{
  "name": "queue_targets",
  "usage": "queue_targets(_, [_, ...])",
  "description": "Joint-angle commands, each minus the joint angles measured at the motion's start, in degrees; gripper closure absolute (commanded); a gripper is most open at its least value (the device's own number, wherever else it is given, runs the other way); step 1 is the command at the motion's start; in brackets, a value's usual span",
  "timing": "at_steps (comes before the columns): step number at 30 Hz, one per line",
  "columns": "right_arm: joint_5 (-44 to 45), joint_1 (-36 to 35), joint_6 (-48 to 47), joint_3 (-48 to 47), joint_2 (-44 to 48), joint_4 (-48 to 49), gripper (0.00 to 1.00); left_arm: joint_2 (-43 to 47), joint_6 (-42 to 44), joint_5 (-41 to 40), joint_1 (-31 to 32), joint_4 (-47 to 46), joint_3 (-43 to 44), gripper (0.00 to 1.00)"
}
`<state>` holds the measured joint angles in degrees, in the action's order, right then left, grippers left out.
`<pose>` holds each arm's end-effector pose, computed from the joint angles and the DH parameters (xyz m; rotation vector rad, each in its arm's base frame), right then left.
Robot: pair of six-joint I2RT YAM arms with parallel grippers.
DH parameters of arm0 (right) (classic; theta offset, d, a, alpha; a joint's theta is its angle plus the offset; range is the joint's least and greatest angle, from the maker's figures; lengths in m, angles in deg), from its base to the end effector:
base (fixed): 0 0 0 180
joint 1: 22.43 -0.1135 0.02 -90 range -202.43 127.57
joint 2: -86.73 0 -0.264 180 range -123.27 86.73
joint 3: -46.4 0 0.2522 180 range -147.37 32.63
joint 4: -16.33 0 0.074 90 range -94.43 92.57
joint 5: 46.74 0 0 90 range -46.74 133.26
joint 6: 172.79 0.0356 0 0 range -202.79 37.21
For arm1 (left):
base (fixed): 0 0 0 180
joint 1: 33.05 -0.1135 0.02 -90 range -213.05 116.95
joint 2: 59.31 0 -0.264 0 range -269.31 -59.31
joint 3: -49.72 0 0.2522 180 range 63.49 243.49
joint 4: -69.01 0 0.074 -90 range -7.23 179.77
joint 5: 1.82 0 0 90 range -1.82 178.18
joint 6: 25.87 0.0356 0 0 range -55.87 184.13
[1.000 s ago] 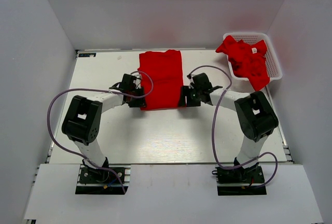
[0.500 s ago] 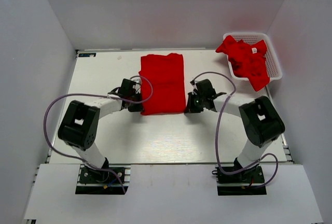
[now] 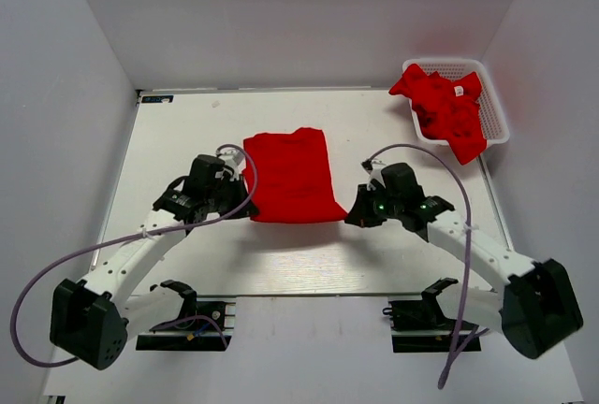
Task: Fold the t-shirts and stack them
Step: Fold the long partially folded tshirt into a neat square
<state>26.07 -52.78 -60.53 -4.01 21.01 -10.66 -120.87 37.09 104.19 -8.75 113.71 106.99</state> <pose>0.1971 0.1276 0.2149 -0.3297 2.3858 0.7964 0.1935 -0.0982 0.2451 0.0722 2.5198 -0.7269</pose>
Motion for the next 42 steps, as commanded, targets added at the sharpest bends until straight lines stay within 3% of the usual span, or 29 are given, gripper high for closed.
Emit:
queue_targets(1, [-0.31, 0.03, -2.40, -3.51, 5.93, -2.85, 1.00, 2.58, -0.11, -1.24, -0.04, 4.92, 4.65, 1.00])
queue_targets(5, [6.89, 0.38, -0.21, -8.96, 6.30, -1.89, 1.00, 2.06, -1.94, -3.87, -0.04, 2.99, 7.46, 1.00])
queue_targets(10, [8.40, 0.38, 0.33, -14.66, 2.09, 2.59, 1.00, 0.39, -5.99, -12.99, -0.74, 1.84, 10.01, 1.00])
queue_targets(22, [16.05, 1.96, -1.43, -33.74, -17.34, 1.20, 1.00, -13.58, -8.46, -31.11, -1.27, 3.25, 22.84, 1.00])
queue_targets(31, [16.92, 3.89, -2.14, -45.53, -30.60, -2.67, 1.00, -26.40, -7.32, -37.54, -2.41, 2.28, 33.20, 1.00])
queue_targets(42, [17.98, 5.83, -4.24, -54.76, -42.28, -3.03, 1.00, -41.18, -6.26, -38.77, -5.83, 3.61, 43.33, 1.00])
